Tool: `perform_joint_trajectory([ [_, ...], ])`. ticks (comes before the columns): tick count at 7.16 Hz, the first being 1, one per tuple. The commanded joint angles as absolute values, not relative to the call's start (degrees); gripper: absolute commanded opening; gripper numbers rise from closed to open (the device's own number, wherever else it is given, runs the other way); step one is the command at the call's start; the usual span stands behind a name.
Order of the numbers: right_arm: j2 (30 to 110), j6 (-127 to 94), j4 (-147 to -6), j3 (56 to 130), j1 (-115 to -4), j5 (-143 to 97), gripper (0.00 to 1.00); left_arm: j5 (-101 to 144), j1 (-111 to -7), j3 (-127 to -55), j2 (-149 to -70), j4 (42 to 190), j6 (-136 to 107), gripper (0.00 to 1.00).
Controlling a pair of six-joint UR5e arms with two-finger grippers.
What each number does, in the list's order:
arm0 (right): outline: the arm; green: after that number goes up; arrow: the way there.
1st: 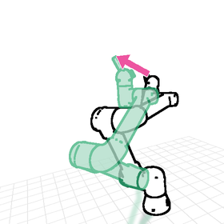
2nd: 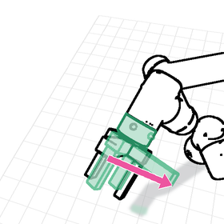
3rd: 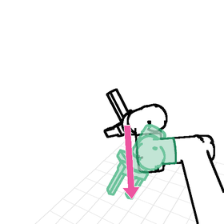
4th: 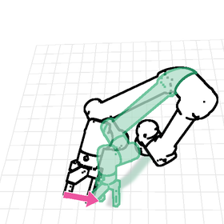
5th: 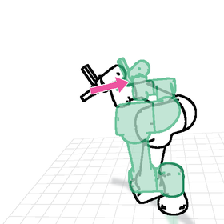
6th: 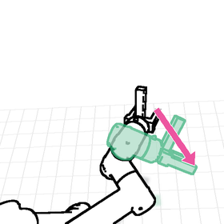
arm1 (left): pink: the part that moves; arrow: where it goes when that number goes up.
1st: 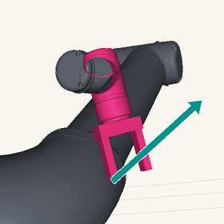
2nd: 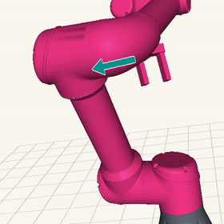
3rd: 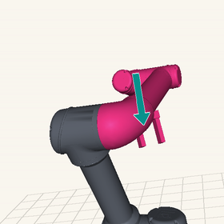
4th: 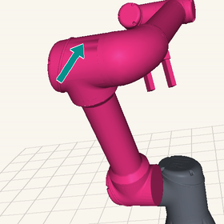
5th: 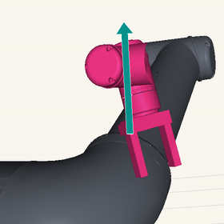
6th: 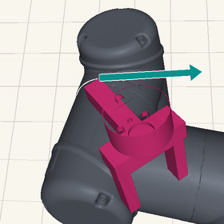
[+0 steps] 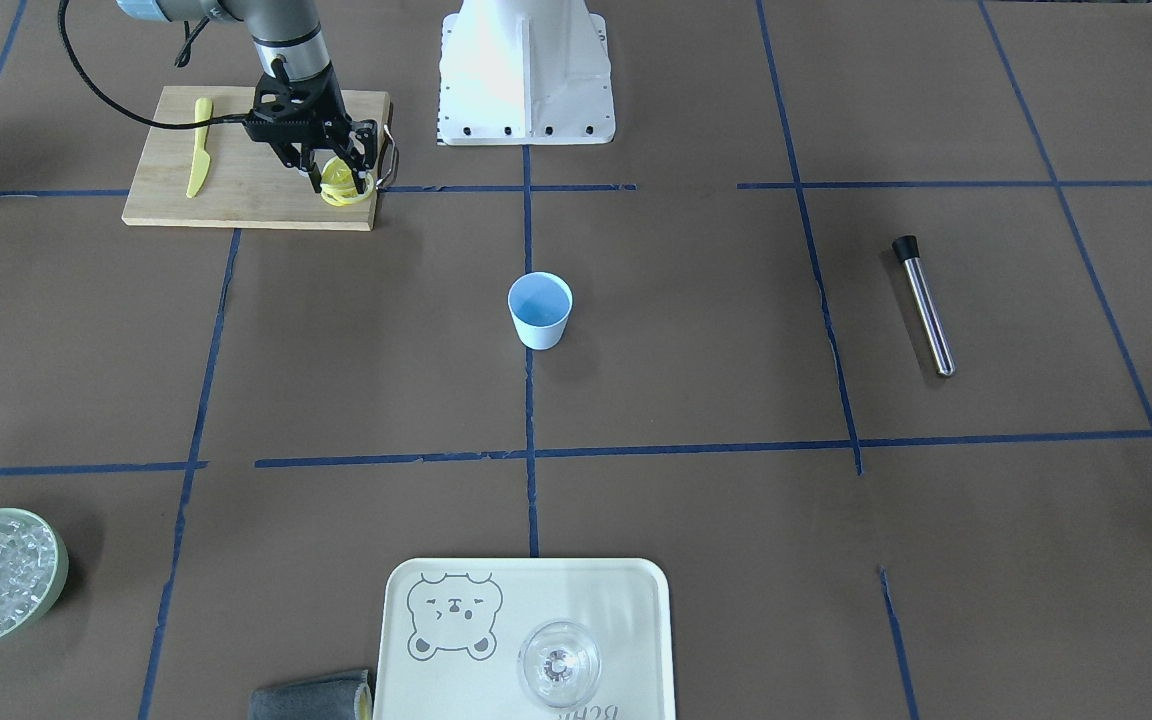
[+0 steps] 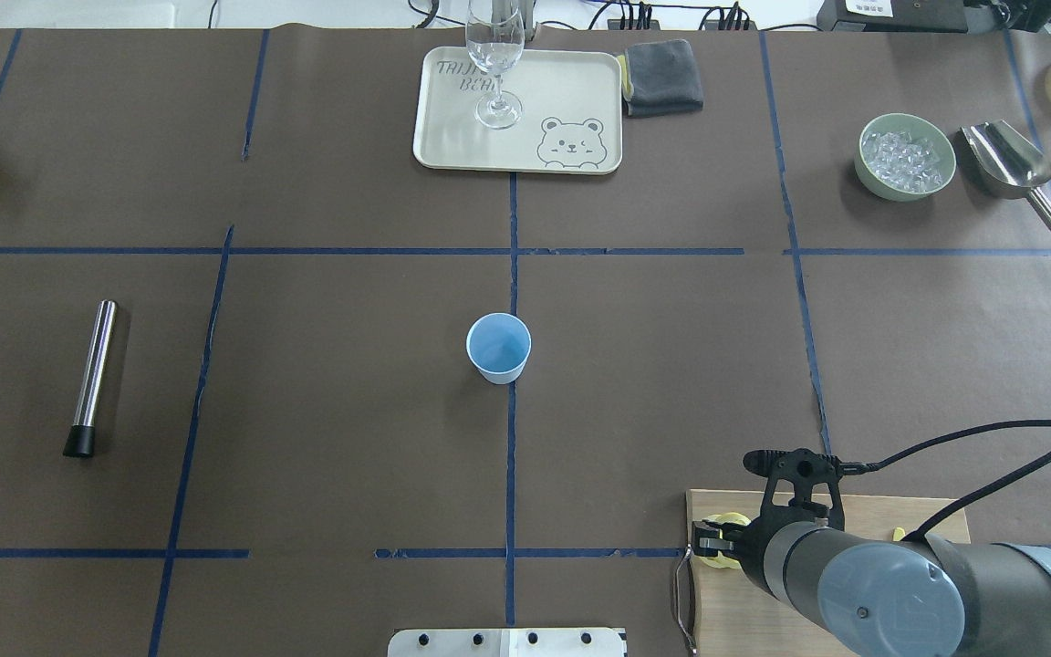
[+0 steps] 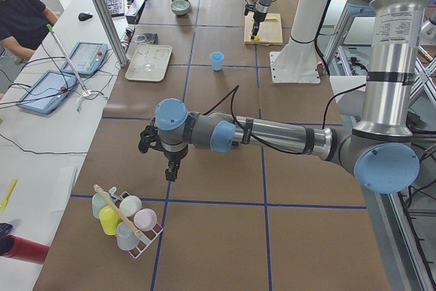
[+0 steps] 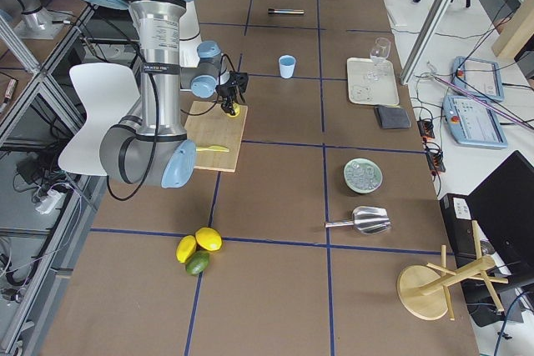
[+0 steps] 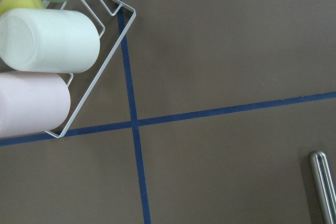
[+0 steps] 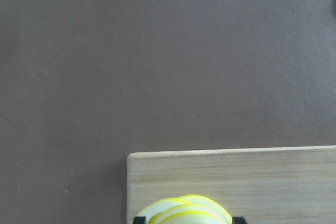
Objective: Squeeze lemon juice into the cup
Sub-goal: 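Lower the right gripper onto the lemon slice and close on it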
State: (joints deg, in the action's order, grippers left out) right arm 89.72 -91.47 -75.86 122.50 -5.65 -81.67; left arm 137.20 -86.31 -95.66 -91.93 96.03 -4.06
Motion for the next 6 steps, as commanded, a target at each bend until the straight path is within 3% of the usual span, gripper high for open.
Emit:
perform_joint_trajectory([
  [1,90.35,-91.41,-77.77,125.32,-6.15,-82.09,0.61,137.2,-86.31,-95.8,-91.93,96.06,-4.13,1.0],
  [4,89.57,-91.41,-87.94,133.66,-8.51,-85.33,0.61,137.2,-86.31,-95.8,-91.93,95.98,-4.13,1.0],
  [6,82.66,-90.8,-92.7,133.07,-12.71,-90.06,0.61,137.29,-86.31,-95.71,-91.85,95.98,-4.13,1.0],
])
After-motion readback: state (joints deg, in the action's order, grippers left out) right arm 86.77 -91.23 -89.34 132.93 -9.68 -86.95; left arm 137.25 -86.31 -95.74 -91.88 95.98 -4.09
